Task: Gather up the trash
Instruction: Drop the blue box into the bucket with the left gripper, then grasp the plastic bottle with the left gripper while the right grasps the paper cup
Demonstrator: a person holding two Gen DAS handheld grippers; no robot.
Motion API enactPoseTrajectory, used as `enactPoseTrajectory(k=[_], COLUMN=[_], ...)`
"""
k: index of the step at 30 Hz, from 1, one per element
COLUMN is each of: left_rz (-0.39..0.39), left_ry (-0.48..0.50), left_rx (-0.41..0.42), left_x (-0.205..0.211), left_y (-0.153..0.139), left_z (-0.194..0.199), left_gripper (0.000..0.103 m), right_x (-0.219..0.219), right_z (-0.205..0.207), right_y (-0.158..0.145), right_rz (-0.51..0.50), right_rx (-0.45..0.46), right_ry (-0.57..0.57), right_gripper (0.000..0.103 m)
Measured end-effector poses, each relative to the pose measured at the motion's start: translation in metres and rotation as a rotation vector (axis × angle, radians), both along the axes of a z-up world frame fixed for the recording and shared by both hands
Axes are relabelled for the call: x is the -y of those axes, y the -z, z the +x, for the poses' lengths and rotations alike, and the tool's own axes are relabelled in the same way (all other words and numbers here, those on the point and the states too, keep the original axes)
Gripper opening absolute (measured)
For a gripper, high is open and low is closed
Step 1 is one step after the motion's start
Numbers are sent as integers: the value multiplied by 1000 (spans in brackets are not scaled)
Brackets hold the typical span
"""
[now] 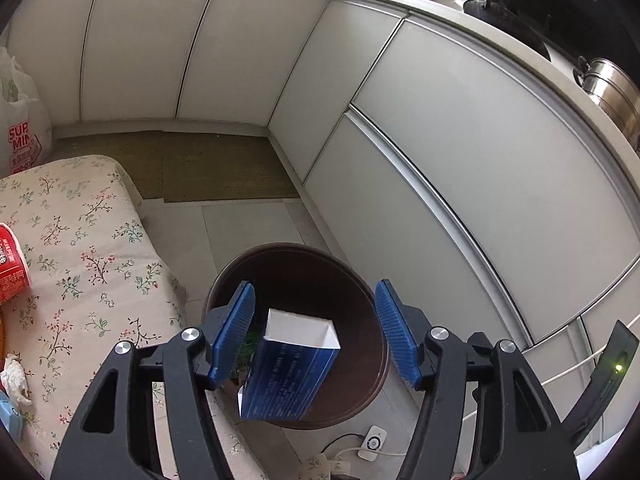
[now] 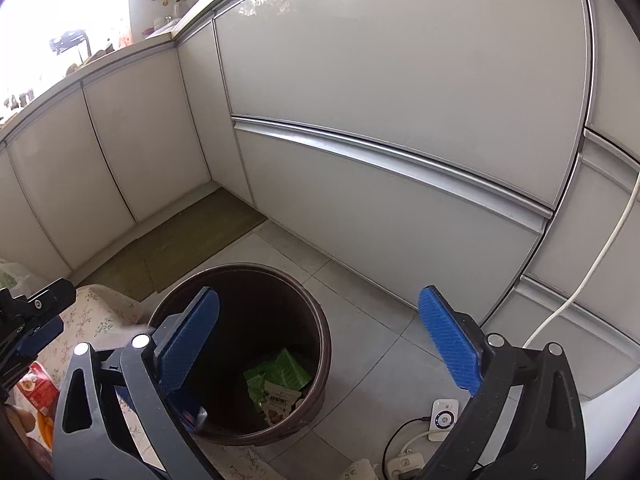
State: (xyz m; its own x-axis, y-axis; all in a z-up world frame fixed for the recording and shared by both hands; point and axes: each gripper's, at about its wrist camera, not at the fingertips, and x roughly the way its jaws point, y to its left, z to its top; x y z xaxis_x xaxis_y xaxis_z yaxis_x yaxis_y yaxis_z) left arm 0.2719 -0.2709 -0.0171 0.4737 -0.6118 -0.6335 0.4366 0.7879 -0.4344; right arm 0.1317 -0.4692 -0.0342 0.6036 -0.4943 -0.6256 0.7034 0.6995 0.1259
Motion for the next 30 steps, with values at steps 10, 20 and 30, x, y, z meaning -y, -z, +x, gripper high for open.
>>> enactPoseTrajectory(k=[10, 20, 30], left_rz=[109, 222, 232], left_ry=[-87, -319, -670], left_rx=[16, -64, -233], left_x=[-53, -190, -366], left_y=[7, 21, 58], left_z=[-13, -45, -84], left_gripper=[74, 76, 76], right_x=[-39, -136, -257], right_z=[14, 38, 56], right_y=[-2, 5, 33], right_rz=[-7, 40, -69], right_rx=[-11, -57, -194], right_ry=[-103, -391, -699], right_gripper=[96, 96, 96])
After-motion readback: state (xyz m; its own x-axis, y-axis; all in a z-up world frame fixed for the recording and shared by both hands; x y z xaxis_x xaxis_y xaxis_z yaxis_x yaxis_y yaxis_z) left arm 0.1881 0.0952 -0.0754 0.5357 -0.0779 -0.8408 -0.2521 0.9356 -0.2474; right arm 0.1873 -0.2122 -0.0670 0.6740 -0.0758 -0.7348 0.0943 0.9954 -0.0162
